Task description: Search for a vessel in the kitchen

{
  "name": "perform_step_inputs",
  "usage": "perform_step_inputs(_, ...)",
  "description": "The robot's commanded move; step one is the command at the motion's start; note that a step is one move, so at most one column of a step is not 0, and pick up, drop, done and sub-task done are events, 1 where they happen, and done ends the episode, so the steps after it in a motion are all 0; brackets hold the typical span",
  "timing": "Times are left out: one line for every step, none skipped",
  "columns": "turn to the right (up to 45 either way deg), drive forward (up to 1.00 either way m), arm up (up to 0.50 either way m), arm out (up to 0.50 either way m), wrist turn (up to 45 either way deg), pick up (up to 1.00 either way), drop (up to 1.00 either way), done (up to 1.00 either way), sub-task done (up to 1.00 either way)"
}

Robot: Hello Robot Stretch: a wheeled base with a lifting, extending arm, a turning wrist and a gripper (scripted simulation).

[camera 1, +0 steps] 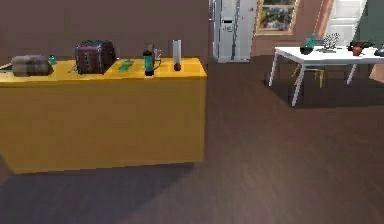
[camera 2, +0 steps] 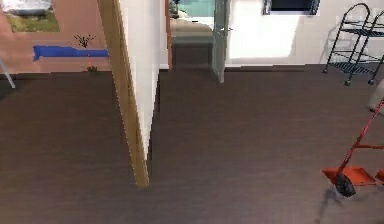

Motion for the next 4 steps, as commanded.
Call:
perform_step_inputs(-6.0, 0.0, 0.0, 0.0, 0.0, 0.0, 0.0, 0.0, 0.0)
perform_step_inputs(0.0, 0.5, 0.0, 0.0, 0.0, 0.0, 0.0, 0.0, 0.0)
perform_step_inputs(-15.0, 0.0, 0.0, 0.0, 0.0, 0.0, 0.0, 0.0, 0.0)
perform_step_inputs(-3.0, 0.0, 0.0, 0.0, 0.0, 0.0, 0.0, 0.0, 0.0)
